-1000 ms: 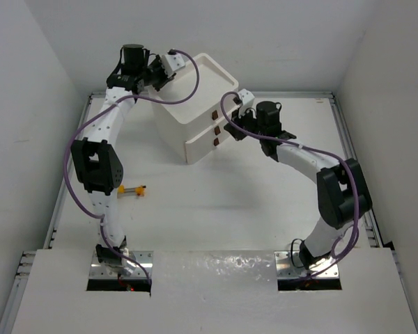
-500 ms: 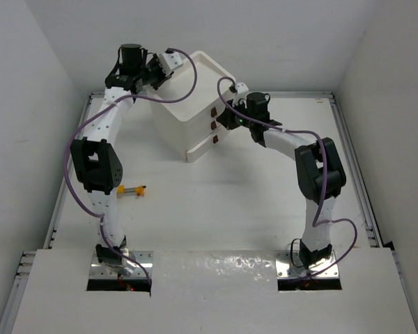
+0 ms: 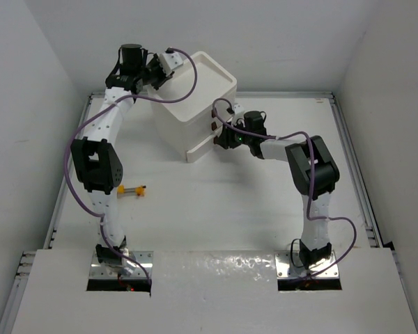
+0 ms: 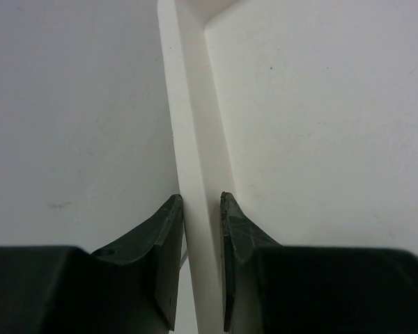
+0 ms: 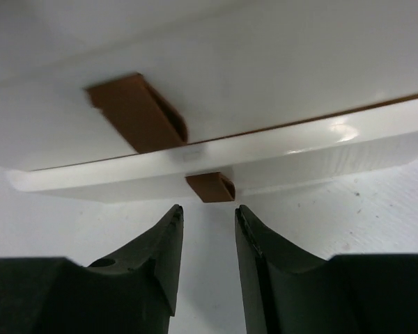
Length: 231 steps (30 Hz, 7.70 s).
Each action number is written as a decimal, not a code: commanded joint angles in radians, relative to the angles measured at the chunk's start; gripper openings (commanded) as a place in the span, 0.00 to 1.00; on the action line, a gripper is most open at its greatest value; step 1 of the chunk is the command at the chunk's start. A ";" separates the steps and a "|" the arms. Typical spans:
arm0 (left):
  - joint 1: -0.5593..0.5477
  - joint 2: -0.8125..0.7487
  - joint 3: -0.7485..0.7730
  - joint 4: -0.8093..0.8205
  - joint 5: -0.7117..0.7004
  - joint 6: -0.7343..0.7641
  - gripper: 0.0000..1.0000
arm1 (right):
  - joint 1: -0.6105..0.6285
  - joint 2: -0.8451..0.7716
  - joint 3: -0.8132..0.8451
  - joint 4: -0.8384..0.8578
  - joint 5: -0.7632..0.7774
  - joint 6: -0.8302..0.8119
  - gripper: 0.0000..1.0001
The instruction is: Sort the tools into containers
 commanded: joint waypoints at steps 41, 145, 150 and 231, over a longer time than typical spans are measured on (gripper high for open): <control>-0.043 0.040 -0.047 -0.053 -0.056 -0.109 0.00 | 0.003 0.030 -0.059 0.167 0.005 0.120 0.00; -0.517 -0.004 -0.076 -0.296 -0.393 -0.588 0.00 | -0.186 -0.921 -0.585 -0.560 0.568 0.220 0.99; -0.517 0.177 0.129 -0.360 -0.488 -0.619 0.00 | -0.191 -0.950 -0.584 -0.584 0.563 0.177 0.99; -0.063 0.090 0.017 -0.359 -0.106 -0.034 0.00 | -0.017 -0.105 -0.122 0.144 -0.061 0.131 0.16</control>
